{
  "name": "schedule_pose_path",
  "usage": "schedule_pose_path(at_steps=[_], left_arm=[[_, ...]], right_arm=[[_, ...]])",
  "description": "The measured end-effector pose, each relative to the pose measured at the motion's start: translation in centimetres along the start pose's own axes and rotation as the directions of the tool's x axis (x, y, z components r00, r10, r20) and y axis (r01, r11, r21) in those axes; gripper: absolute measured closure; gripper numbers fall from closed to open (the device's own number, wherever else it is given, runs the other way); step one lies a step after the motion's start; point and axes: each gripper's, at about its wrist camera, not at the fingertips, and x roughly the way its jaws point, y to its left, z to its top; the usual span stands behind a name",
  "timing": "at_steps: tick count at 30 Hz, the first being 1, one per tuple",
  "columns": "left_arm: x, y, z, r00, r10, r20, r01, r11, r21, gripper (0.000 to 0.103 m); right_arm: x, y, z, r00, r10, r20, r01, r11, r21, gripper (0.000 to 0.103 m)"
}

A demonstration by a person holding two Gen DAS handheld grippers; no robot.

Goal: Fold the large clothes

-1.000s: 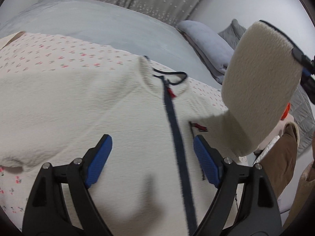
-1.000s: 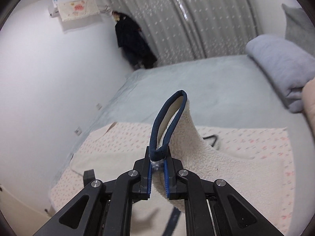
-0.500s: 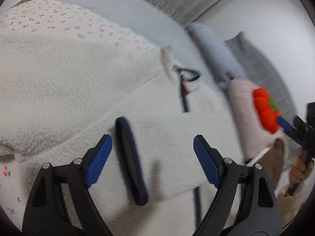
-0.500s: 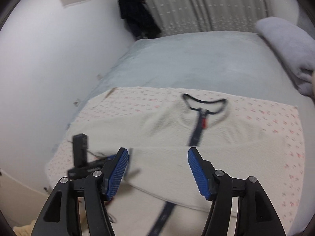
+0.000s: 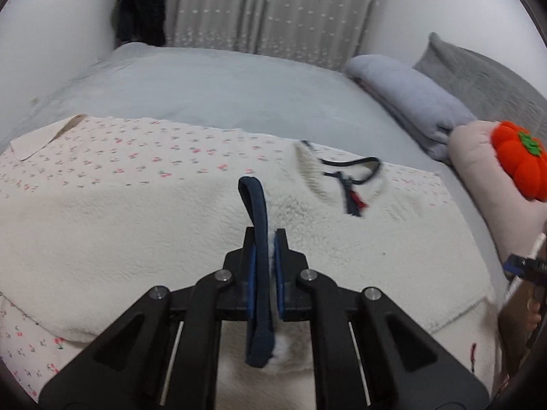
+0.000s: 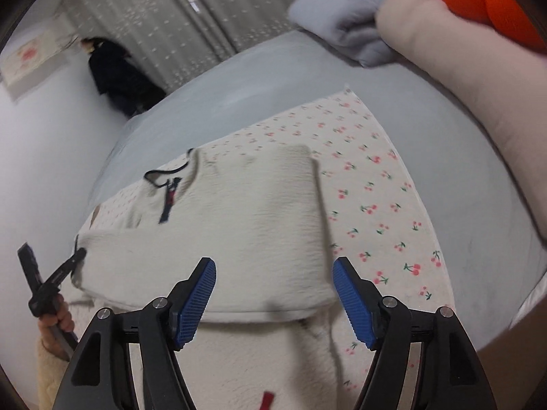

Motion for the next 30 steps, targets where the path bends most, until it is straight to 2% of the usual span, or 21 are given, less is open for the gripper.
schedule_pose_path(at_steps=[3, 6, 8, 10, 11, 12, 13, 15, 16, 17, 18, 19, 20, 23, 26, 30], left_arm=[[2.5, 1.3, -0.5, 0.995, 0.091, -0.031, -0.091, 0.996, 0.0, 0.093], [4.5, 2.4, -1.7, 0.989, 0.139, -0.049, -0.139, 0.99, 0.002, 0.093], [5.2, 2.4, -2.5, 0.987, 0.152, -0.059, -0.152, 0.988, -0.004, 0.093], [5.6, 2.4, -2.9, 0.986, 0.16, -0.053, -0.16, 0.987, -0.005, 0.093], [5.5, 2.5, -3.0, 0.987, 0.155, -0.037, -0.155, 0.988, -0.014, 0.093], [5.1, 2.2, -2.9, 0.99, 0.138, -0.019, -0.138, 0.99, -0.023, 0.093], [4.5, 2.2, -2.9, 0.992, 0.124, 0.011, -0.124, 0.992, -0.032, 0.093], [4.1, 2.3, -2.7, 0.993, 0.099, 0.058, -0.097, 0.995, -0.034, 0.093], [4.9, 2.4, -2.8, 0.995, 0.095, 0.043, -0.094, 0.995, -0.024, 0.092], [5.9, 2.4, -2.9, 0.995, 0.102, 0.005, -0.101, 0.995, -0.018, 0.09], [7.3, 2.4, -3.1, 0.991, 0.108, -0.075, -0.11, 0.994, -0.011, 0.084], [7.7, 2.5, -3.3, 0.988, 0.122, -0.099, -0.124, 0.992, -0.012, 0.081], [7.1, 2.6, -3.2, 0.988, 0.131, -0.076, -0.133, 0.991, -0.021, 0.075], [4.2, 2.6, -2.7, 0.986, 0.165, -0.008, -0.166, 0.985, -0.039, 0.037], [1.5, 1.8, -2.8, 0.992, 0.12, 0.048, -0.119, 0.993, -0.019, 0.034], [0.7, -0.4, -4.2, 0.999, 0.05, 0.021, -0.051, 0.998, 0.04, 0.032]], right_arm=[[2.6, -1.2, 0.8, 1.0, 0.012, -0.029, -0.01, 0.999, 0.039, 0.03], [6.3, -1.9, 2.6, 0.997, 0.05, -0.054, -0.045, 0.996, 0.08, 0.03], [8.6, -2.1, 4.0, 0.993, 0.105, -0.053, -0.097, 0.988, 0.121, 0.032], [11.0, -2.7, 5.0, 0.984, 0.173, -0.042, -0.163, 0.969, 0.184, 0.042], [12.1, -2.9, 5.4, 0.978, 0.205, -0.031, -0.194, 0.957, 0.218, 0.061], [12.6, -3.0, 5.6, 0.979, 0.203, -0.022, -0.192, 0.951, 0.241, 0.085], [12.6, -2.8, 5.6, 0.984, 0.176, 0.014, -0.173, 0.951, 0.256, 0.085], [10.5, -1.3, 5.1, 0.973, 0.166, 0.158, -0.194, 0.965, 0.178, 0.087], [9.9, -0.5, 4.7, 0.973, 0.107, 0.204, -0.134, 0.983, 0.123, 0.087], [10.5, -0.1, 4.4, 0.982, 0.017, 0.189, -0.035, 0.995, 0.094, 0.086], [11.2, 0.0, 4.2, 0.987, -0.022, 0.161, 0.009, 0.997, 0.081, 0.084], [11.6, 0.0, 3.9, 0.99, -0.049, 0.135, 0.038, 0.996, 0.085, 0.081], [11.4, 0.0, 3.9, 0.989, -0.062, 0.136, 0.049, 0.994, 0.094, 0.075], [8.3, 1.5, 3.2, 0.977, -0.113, 0.18, 0.1, 0.992, 0.075, 0.071], [5.2, 4.2, 1.2, 0.963, -0.166, 0.213, 0.172, 0.985, -0.009, 0.064], [4.4, 7.4, -1.8, 0.956, -0.21, 0.205, 0.238, 0.963, -0.126, 0.063]])
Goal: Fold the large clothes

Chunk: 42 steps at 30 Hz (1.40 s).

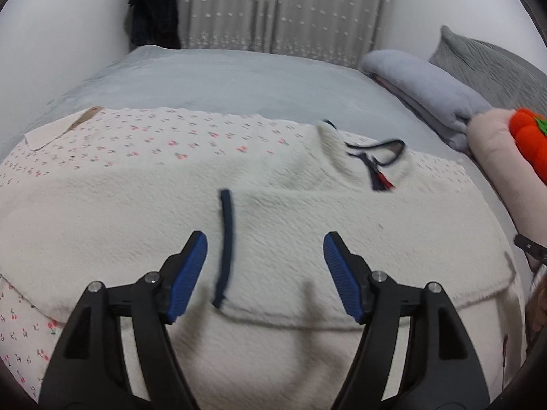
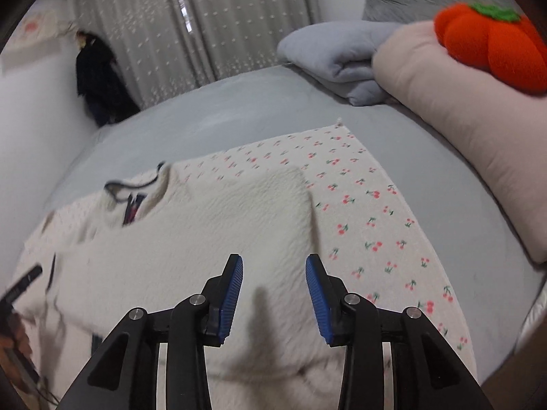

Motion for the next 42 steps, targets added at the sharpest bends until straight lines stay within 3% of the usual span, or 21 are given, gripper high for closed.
schedule_pose_path(at_steps=[5, 7, 8, 11, 14, 16, 18, 22, 24, 27, 32, 36, 42], left_arm=[[3.1, -1.4, -3.1, 0.995, 0.041, -0.089, -0.033, 0.995, 0.091, 0.031], [4.3, -0.6, -4.0, 0.994, 0.026, -0.103, -0.019, 0.997, 0.07, 0.022], [4.5, -0.1, -3.8, 0.992, 0.035, -0.118, -0.03, 0.999, 0.042, 0.012], [5.0, 1.1, -3.8, 0.988, -0.027, -0.149, 0.024, 0.999, -0.026, 0.009], [5.1, 0.6, -3.8, 0.986, -0.024, -0.165, 0.024, 1.0, 0.002, 0.001], [4.9, 0.5, -3.6, 0.983, -0.011, -0.183, 0.013, 1.0, 0.008, 0.002], [4.2, 0.7, -3.0, 0.981, -0.022, -0.194, 0.021, 1.0, -0.008, 0.002], [-0.3, 3.0, -2.2, 0.991, -0.059, -0.118, 0.042, 0.989, -0.14, 0.002], [-2.5, 4.4, -2.1, 0.994, -0.024, -0.102, 0.006, 0.985, -0.175, 0.002], [-5.5, 7.0, -2.2, 0.99, 0.084, -0.112, -0.106, 0.971, -0.214, 0.002], [-8.6, 12.4, -4.0, 0.967, 0.217, -0.132, -0.25, 0.91, -0.332, 0.002], [-8.7, 17.4, -6.4, 0.971, 0.217, -0.102, -0.239, 0.839, -0.489, 0.002], [-6.8, 22.4, -8.7, 0.961, 0.225, -0.16, -0.276, 0.757, -0.593, 0.002]], right_arm=[[1.6, 1.8, -2.8, 0.997, -0.046, -0.055, 0.041, 0.995, -0.09, 0.063], [3.3, 1.4, -3.9, 0.992, -0.078, -0.101, 0.067, 0.992, -0.104, 0.064], [4.3, 1.4, -4.6, 0.99, -0.091, -0.109, 0.077, 0.989, -0.126, 0.064], [4.5, 2.2, -5.0, 0.987, -0.143, -0.077, 0.129, 0.977, -0.171, 0.062], [4.0, 2.5, -5.0, 0.985, -0.16, -0.07, 0.147, 0.975, -0.17, 0.062], [2.9, 2.5, -4.9, 0.985, -0.151, -0.078, 0.138, 0.979, -0.152, 0.056], [1.5, 2.8, -4.7, 0.988, -0.118, -0.103, 0.103, 0.985, -0.135, 0.038], [-2.7, 4.5, -4.4, 0.992, -0.034, -0.12, 0.017, 0.99, -0.139, 0.027], [-4.9, 5.4, -4.4, 0.992, -0.033, -0.119, 0.016, 0.99, -0.143, 0.021], [-7.2, 6.2, -4.3, 0.992, -0.022, -0.122, 0.011, 0.996, -0.092, 0.019], [-9.3, 7.5, -5.3, 0.993, 0.004, -0.118, -0.008, 0.999, -0.033, 0.016], [-8.6, 8.6, -6.7, 0.989, -0.011, -0.146, -0.001, 0.997, -0.078, 0.016], [-6.3, 8.1, -8.2, 0.978, -0.032, -0.208, 0.021, 0.998, -0.057, 0.016]])
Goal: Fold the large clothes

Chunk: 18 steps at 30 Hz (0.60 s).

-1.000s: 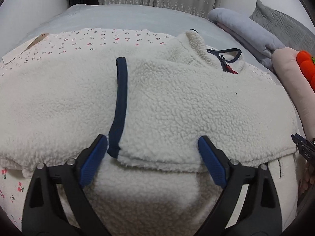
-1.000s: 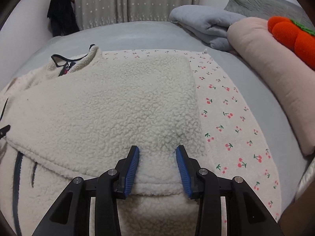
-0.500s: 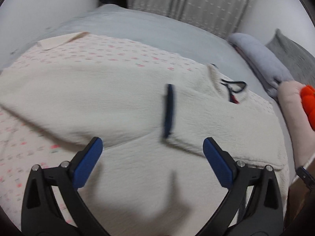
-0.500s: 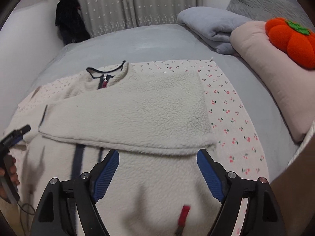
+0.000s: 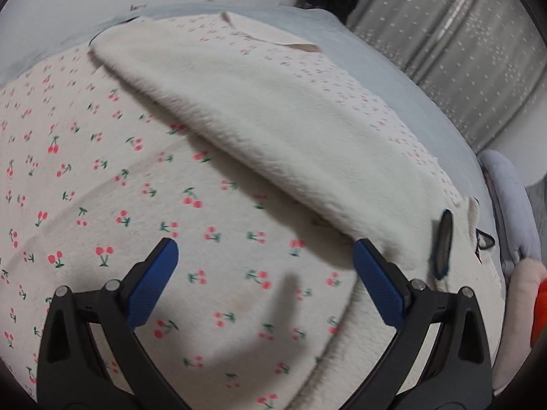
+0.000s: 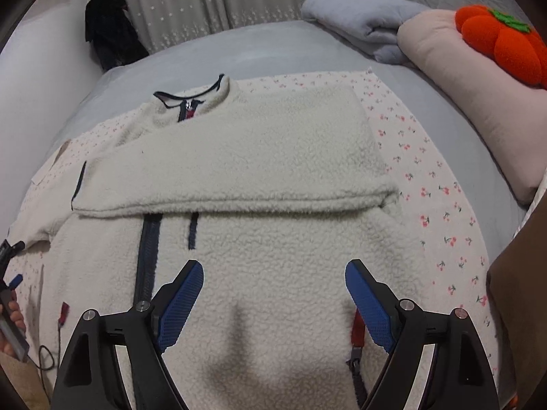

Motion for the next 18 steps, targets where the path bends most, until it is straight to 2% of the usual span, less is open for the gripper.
schedule_pose_path(at_steps=[5, 9, 12, 16, 18], left_arm=[[1.5, 2.0, 0.0, 0.996, -0.085, -0.03, 0.083, 0.993, -0.087, 0.002], [1.4, 2.6, 0.3, 0.991, -0.137, 0.011, 0.137, 0.986, -0.091, 0.002], [1.1, 3.9, 0.6, 0.987, -0.159, 0.04, 0.163, 0.978, -0.129, 0.002], [0.5, 5.9, 1.4, 0.984, -0.143, 0.105, 0.158, 0.976, -0.151, 0.002], [1.1, 6.7, 2.4, 0.977, -0.179, 0.117, 0.197, 0.966, -0.17, 0.006]], right_arm=[[1.6, -0.1, -0.7, 0.999, 0.012, -0.032, -0.011, 1.0, 0.006, 0.016], [2.7, 0.3, -1.5, 0.997, -0.024, -0.074, 0.021, 0.999, -0.041, 0.016], [2.4, 0.4, -1.9, 0.997, -0.043, -0.06, 0.039, 0.998, -0.053, 0.016], [2.6, 0.7, -2.1, 0.997, -0.017, -0.07, 0.013, 0.998, -0.056, 0.016], [2.7, 0.7, -2.2, 0.997, -0.002, -0.078, -0.002, 0.999, -0.046, 0.016]])
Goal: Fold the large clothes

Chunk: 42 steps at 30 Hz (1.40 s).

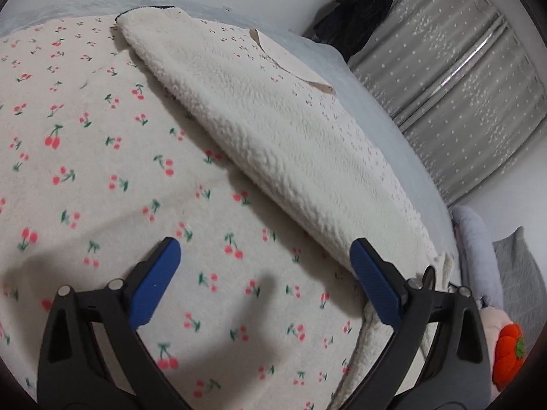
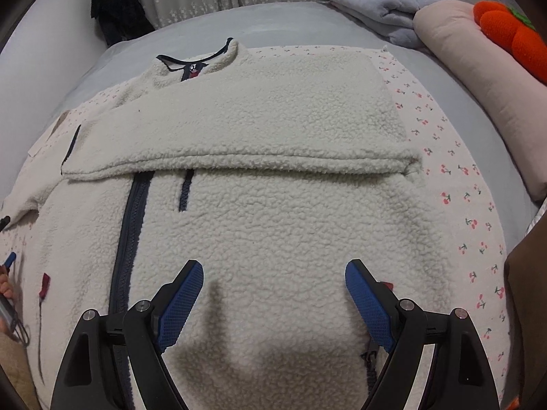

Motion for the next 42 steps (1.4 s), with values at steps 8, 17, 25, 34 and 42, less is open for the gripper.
schedule_pose_path(at_steps=[8, 17, 25, 34, 42], left_arm=[[2.7, 3.5, 6.7, 0.992, 0.06, 0.115, -0.039, 0.983, -0.178, 0.017], [1.4, 0.8, 11.9, 0.952, 0.181, 0.245, -0.137, 0.973, -0.187, 0.103], [-5.5, -16.2, 9.2, 0.925, -0.194, 0.328, 0.098, 0.953, 0.288, 0.103], [-4.7, -18.0, 7.8, 0.981, -0.048, 0.186, -0.01, 0.954, 0.299, 0.015], [-0.6, -2.9, 10.0, 0.985, 0.16, 0.061, -0.16, 0.987, -0.001, 0.014]], right_arm=[[0.0, 0.0, 0.0, 0.999, 0.038, -0.001, -0.038, 0.999, 0.023, 0.016], [0.7, -0.7, 0.6, 0.999, 0.042, 0.013, -0.042, 0.998, 0.046, 0.016], [-0.7, -1.4, 0.6, 0.996, 0.063, 0.057, -0.068, 0.995, 0.077, 0.016], [-1.8, -2.1, 0.0, 0.996, 0.064, 0.068, -0.068, 0.995, 0.069, 0.016], [-1.2, -0.9, 0.3, 0.994, 0.094, 0.059, -0.096, 0.995, 0.035, 0.016]])
